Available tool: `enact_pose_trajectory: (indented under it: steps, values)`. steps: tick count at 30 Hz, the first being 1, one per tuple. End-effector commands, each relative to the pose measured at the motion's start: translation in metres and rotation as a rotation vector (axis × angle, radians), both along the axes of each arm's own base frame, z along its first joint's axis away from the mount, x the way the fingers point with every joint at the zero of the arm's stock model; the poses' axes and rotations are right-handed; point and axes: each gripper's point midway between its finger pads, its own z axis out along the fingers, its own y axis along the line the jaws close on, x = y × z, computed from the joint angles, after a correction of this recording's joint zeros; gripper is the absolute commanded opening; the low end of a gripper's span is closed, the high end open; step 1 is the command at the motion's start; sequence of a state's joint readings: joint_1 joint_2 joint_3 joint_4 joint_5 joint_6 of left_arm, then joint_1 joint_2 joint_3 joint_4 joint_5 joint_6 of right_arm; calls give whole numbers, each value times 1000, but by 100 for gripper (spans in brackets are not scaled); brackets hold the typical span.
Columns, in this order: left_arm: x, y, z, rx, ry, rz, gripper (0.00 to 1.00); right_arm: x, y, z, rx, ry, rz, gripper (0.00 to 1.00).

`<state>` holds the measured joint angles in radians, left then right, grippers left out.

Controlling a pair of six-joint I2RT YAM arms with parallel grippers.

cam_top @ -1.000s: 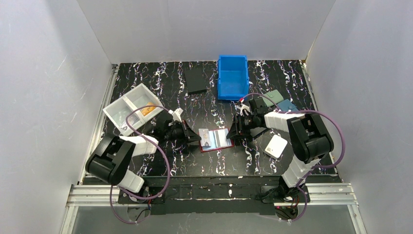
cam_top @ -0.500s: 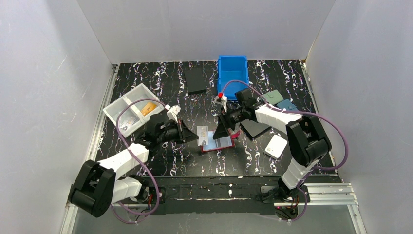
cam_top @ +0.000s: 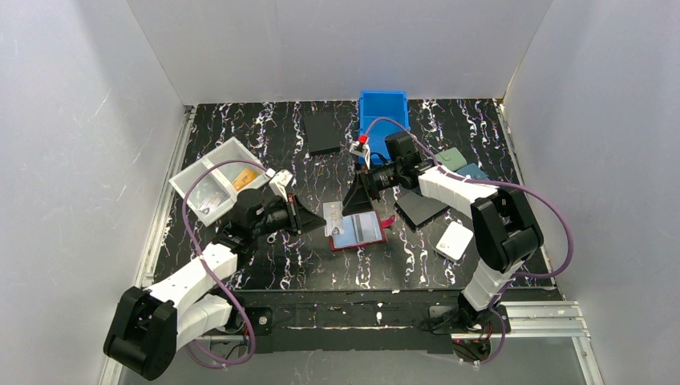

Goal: Take the credit cards out of the card holder
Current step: Remove the credit card from the card holder, then place the credit card in the storage box.

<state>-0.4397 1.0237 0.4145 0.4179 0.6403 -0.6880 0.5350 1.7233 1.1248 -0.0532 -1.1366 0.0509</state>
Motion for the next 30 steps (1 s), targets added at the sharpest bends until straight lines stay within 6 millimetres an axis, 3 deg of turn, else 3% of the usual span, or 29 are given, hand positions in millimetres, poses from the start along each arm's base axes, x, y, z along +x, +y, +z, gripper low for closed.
enact_pose_trajectory:
  steps: [1,5,11,12,16,19,25,27,30]
  values:
    - [0,-3,26,-36,-60,-29,0,-15,12,24,79,-18,74,76]
    - [-1,-4,33,-49,-70,-37,0,-17,17,27,84,9,79,61]
    - [-4,-3,39,-62,-82,-42,0,-19,20,31,100,43,83,7]
    - [-4,-3,39,-64,-80,-38,7,-19,20,33,106,39,83,2]
    - [-6,-2,39,-70,-71,-44,45,-24,18,38,125,39,99,1]
    - [-12,-5,40,-78,-65,-94,57,-28,18,41,134,39,118,1]
    - [-16,-12,43,-86,-52,-169,56,-35,22,49,148,37,143,1]
    - [-16,-13,44,-90,-50,-184,50,-35,23,50,149,40,143,1]
    - [-18,-16,46,-99,-39,-214,28,-35,25,50,148,49,142,1]
